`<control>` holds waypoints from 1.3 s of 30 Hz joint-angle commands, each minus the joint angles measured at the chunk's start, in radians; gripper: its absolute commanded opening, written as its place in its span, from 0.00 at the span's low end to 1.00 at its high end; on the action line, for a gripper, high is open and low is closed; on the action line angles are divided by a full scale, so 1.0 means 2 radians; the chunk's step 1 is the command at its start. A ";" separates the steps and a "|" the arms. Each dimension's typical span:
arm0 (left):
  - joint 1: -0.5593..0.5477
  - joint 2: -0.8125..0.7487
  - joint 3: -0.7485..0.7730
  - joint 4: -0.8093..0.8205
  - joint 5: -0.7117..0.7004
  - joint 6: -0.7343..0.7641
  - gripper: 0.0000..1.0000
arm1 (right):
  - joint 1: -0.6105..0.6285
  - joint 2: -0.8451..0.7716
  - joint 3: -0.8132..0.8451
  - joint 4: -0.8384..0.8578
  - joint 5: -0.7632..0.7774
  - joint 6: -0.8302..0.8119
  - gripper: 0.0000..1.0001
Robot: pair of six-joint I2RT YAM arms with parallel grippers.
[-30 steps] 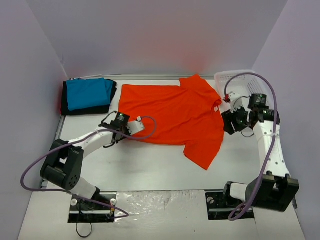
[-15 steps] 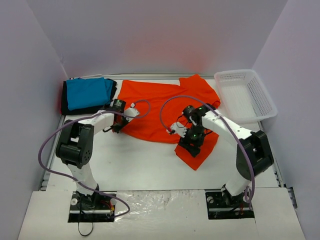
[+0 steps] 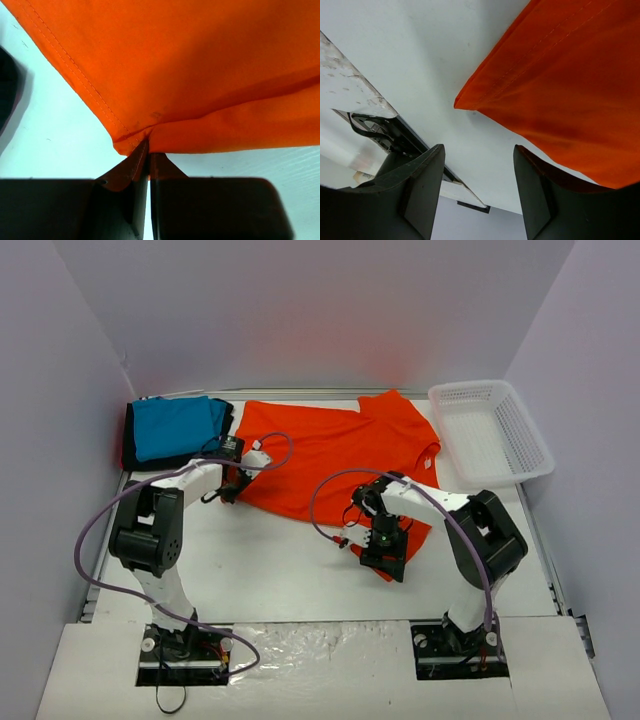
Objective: Fold and stack the t-shirts
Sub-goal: Flatten out the tshirt
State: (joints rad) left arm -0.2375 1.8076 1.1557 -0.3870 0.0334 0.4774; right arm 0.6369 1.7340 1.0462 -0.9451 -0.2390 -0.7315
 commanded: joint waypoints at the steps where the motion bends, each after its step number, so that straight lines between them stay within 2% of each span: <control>1: 0.008 -0.010 0.001 0.001 -0.007 -0.007 0.02 | 0.006 0.024 0.000 -0.016 0.012 -0.010 0.53; 15: 0.017 -0.006 -0.006 0.006 0.018 -0.009 0.02 | 0.079 0.073 0.031 0.023 0.013 0.037 0.54; 21: 0.017 -0.005 -0.006 0.007 0.029 -0.010 0.02 | 0.089 0.086 0.042 0.039 0.025 0.053 0.54; 25: 0.017 -0.007 -0.005 0.002 0.032 -0.009 0.02 | 0.096 0.081 0.054 0.025 0.031 0.060 0.49; 28: 0.017 -0.009 -0.006 0.003 0.036 -0.009 0.02 | 0.099 0.071 0.070 0.002 0.017 0.057 0.49; 39: 0.017 -0.001 -0.011 0.003 0.039 -0.007 0.02 | 0.139 0.117 0.039 0.057 0.038 0.077 0.46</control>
State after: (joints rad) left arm -0.2081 1.8076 1.1450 -0.3714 0.0868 0.4683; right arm 0.9047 1.9079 1.1660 -0.8654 -0.1593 -0.5900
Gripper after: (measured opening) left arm 0.031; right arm 0.457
